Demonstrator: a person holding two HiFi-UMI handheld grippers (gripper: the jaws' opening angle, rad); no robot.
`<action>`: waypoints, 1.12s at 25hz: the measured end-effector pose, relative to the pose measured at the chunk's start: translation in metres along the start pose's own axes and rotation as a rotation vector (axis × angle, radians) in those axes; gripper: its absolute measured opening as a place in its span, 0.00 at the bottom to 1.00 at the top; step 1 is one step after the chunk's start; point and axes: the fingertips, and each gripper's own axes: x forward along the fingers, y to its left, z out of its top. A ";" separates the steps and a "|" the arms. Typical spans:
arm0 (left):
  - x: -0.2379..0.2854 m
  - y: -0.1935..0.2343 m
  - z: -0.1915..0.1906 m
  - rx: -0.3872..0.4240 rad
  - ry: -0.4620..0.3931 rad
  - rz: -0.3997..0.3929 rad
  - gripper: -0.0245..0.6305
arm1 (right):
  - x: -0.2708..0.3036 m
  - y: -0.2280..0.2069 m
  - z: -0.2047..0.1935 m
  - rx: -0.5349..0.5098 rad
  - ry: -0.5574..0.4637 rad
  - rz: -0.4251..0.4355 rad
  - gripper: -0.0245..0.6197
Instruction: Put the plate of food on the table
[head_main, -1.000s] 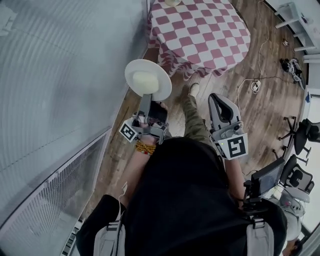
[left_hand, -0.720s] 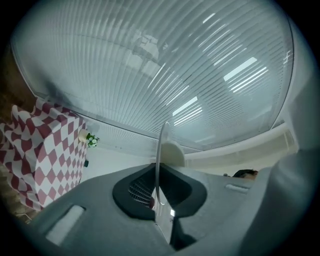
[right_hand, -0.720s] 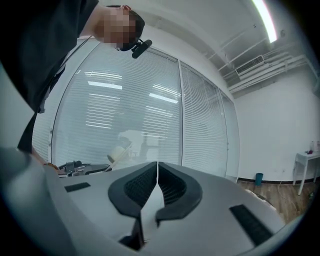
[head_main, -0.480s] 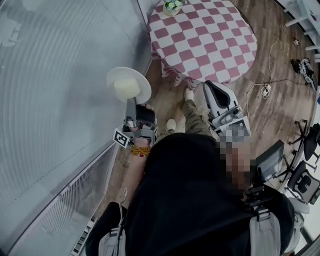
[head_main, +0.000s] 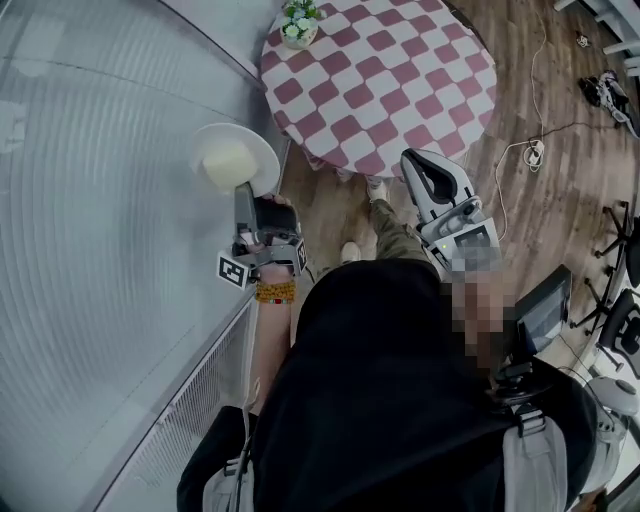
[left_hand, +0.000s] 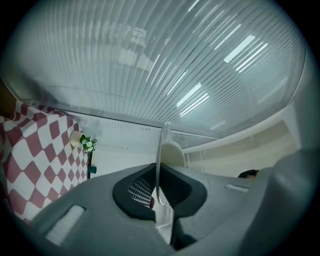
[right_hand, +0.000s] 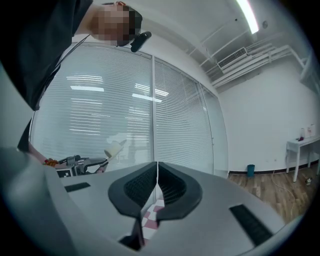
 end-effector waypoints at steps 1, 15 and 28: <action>0.010 0.003 -0.005 0.000 0.018 -0.001 0.06 | -0.002 -0.008 -0.002 0.004 0.000 -0.016 0.06; 0.115 0.070 -0.068 -0.036 0.115 0.048 0.06 | -0.045 -0.071 -0.032 0.057 0.016 -0.196 0.06; 0.143 0.159 -0.111 0.028 0.145 0.248 0.06 | -0.065 -0.099 -0.051 0.087 0.048 -0.258 0.06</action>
